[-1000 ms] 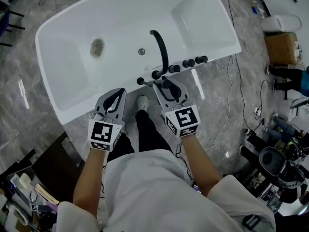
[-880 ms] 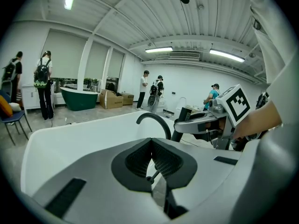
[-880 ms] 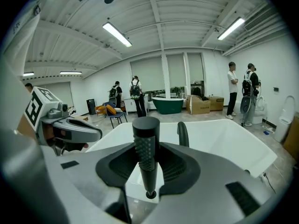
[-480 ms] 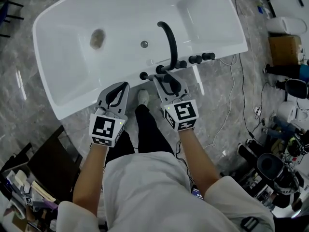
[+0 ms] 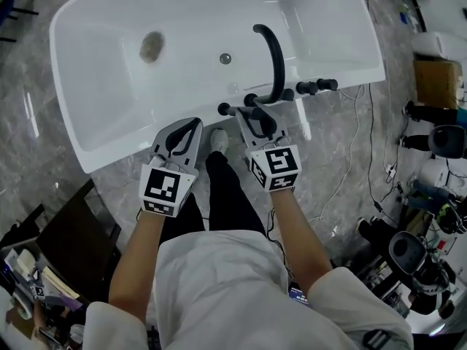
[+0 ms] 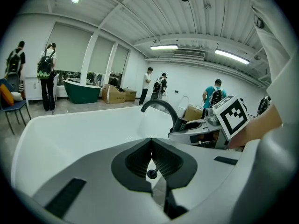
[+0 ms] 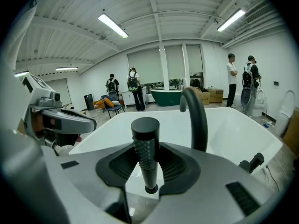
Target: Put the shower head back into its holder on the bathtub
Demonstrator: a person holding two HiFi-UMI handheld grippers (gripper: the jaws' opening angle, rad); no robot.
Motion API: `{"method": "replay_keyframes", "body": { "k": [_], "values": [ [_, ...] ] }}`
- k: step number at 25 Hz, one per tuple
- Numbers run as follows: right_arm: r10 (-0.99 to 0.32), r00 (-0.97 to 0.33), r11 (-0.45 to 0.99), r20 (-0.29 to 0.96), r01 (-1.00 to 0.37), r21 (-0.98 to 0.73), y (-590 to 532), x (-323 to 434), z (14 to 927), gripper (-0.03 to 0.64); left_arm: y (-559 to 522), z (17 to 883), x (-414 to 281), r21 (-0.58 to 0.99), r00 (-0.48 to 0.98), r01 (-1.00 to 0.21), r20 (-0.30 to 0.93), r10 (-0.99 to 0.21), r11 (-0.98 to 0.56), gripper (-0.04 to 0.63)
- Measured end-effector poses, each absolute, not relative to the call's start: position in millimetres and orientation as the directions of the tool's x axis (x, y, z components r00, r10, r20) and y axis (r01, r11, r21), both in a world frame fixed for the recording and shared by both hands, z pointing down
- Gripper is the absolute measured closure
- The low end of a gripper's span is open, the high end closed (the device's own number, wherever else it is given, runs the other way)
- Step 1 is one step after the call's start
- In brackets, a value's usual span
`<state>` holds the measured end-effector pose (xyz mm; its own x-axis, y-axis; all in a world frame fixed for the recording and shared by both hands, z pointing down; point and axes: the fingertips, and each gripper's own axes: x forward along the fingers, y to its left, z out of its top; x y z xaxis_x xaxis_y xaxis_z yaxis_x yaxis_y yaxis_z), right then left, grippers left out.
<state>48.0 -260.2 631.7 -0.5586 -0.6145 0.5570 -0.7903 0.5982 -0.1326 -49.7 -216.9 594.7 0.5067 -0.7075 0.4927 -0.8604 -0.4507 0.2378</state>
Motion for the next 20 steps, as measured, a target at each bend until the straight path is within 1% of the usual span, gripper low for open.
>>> {"method": "replay_keyframes", "body": {
  "k": [20],
  "values": [
    [-0.566, -0.564, 0.615, 0.601, -0.774, -0.147, -256, 40, 682, 0.470, -202, 624, -55, 0.256, 0.495, -0.868, 0.527, -0.691, -0.426, 0.583]
  ]
}}
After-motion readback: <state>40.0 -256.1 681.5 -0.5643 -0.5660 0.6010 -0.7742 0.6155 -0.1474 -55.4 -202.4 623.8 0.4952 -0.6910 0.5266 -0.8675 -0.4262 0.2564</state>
